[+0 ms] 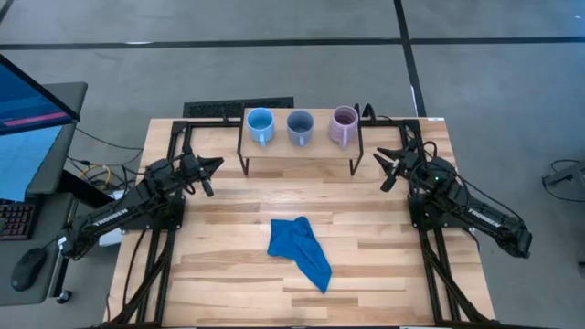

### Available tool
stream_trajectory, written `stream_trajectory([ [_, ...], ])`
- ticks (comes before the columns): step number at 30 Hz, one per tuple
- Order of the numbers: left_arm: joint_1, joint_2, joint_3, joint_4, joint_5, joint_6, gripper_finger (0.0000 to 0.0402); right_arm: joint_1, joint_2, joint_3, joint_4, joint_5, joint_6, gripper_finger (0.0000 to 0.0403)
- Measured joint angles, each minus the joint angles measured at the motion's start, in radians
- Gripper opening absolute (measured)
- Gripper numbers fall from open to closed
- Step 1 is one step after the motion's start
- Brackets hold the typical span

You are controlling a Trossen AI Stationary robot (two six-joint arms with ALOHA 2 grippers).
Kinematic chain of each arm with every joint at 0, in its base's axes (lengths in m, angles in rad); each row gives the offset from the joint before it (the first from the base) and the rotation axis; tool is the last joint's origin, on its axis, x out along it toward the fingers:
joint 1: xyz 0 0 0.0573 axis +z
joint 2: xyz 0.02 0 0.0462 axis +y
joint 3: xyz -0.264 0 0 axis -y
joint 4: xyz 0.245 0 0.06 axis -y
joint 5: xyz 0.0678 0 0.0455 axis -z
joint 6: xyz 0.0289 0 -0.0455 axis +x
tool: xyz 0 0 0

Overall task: Stack small to large cups/mugs on shelf
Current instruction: Return to Home Position

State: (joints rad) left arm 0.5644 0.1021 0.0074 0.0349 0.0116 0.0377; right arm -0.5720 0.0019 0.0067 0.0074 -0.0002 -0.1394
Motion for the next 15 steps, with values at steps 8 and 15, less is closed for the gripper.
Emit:
stream_trajectory([
  [8,0.0,0.0,0.0,0.0,0.0,0.004,0.0027,0.0,0.0,0.0,0.0,0.0,0.0,0.0128],
  [15,-0.001,0.0,0.0,0.0,0.0,-0.005,0.0027,0.0,0.0,0.0,0.0,0.0,0.0,0.0128],
])
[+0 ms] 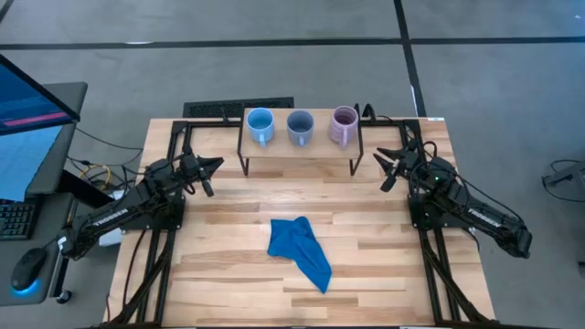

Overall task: Stack small to large cups/mugs on shelf
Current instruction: Return to Home Position

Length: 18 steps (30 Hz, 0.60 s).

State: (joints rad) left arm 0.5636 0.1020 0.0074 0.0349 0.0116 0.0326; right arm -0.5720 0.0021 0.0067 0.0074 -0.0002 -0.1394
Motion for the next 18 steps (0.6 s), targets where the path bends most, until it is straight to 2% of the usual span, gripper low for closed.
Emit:
stream_trajectory([
  [18,0.0,0.0,0.0,0.0,0.0,0.013,0.0027,0.0,0.0,0.0,0.0,0.0,0.0,0.0128],
])
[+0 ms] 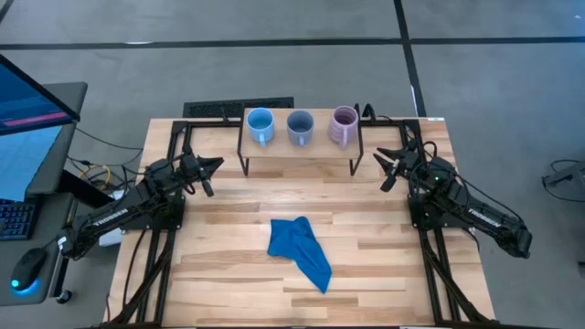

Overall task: Stack small to large cups/mugs on shelf
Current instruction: Return to Home Position

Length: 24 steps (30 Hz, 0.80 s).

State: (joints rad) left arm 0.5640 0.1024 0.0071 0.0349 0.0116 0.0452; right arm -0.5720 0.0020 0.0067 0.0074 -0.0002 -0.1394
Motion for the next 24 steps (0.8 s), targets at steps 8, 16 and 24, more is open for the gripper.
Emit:
stream_trajectory([
  [8,0.0,0.0,0.0,0.0,0.0,0.0,0.0027,0.0,0.0,0.0,0.0,0.0,0.0,0.0128],
  [16,0.001,0.0,0.0,0.0,0.0,-0.004,0.0027,0.0,0.0,0.0,0.0,0.0,0.0,0.0128],
  [24,0.001,0.0,0.0,0.0,0.0,-0.005,0.0027,0.0,0.0,0.0,0.0,0.0,0.0,0.0128],
])
